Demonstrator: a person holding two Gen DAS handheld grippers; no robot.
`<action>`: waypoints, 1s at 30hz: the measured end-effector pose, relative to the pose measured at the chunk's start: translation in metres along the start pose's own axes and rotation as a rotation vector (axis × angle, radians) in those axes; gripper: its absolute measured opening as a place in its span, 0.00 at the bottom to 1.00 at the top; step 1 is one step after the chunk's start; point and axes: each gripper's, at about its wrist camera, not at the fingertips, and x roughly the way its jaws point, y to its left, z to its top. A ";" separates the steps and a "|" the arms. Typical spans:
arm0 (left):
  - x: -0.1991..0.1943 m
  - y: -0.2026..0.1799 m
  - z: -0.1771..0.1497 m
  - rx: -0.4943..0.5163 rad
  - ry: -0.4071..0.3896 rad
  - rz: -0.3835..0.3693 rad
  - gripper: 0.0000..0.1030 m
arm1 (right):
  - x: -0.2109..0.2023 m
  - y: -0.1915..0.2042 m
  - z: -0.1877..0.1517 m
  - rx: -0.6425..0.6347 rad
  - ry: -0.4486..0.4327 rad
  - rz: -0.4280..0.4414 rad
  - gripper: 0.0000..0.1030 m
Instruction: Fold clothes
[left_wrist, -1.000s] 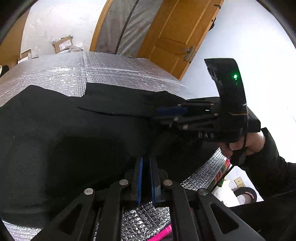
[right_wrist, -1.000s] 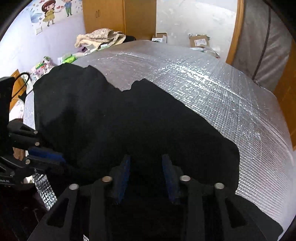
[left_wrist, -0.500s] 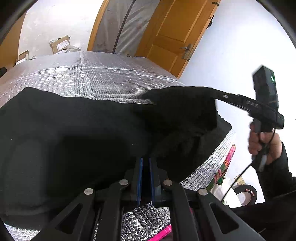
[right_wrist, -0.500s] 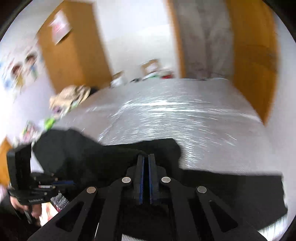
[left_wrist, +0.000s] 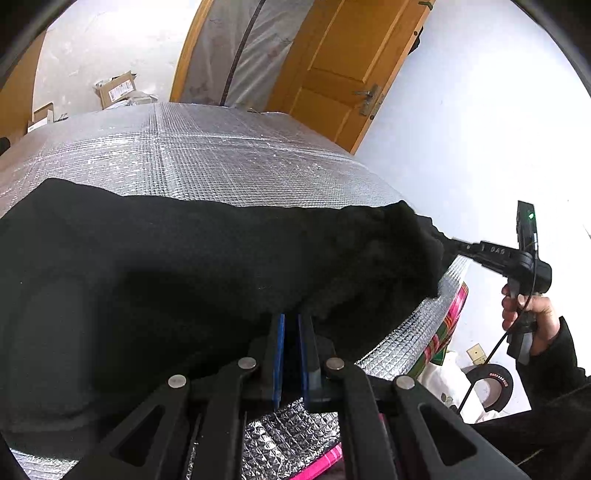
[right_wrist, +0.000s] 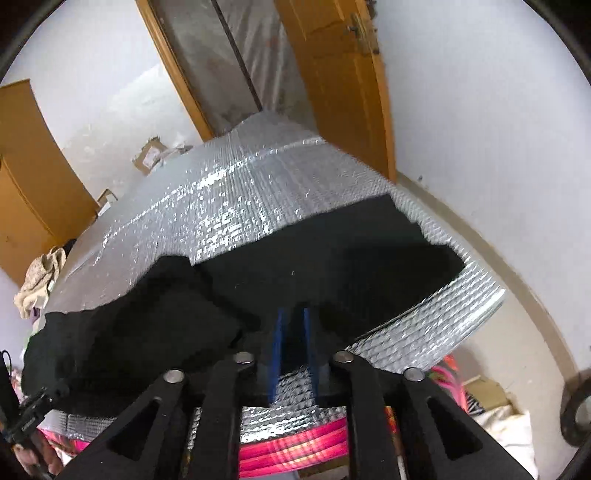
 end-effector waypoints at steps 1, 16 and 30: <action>0.000 0.000 -0.001 0.000 0.001 0.001 0.06 | -0.004 0.007 0.001 -0.044 -0.016 0.027 0.27; 0.002 0.001 -0.004 -0.012 0.010 -0.006 0.06 | 0.006 0.123 -0.044 -0.450 0.058 0.330 0.39; 0.001 -0.002 -0.006 -0.009 0.012 -0.005 0.06 | 0.020 0.142 -0.080 -0.570 0.065 0.242 0.24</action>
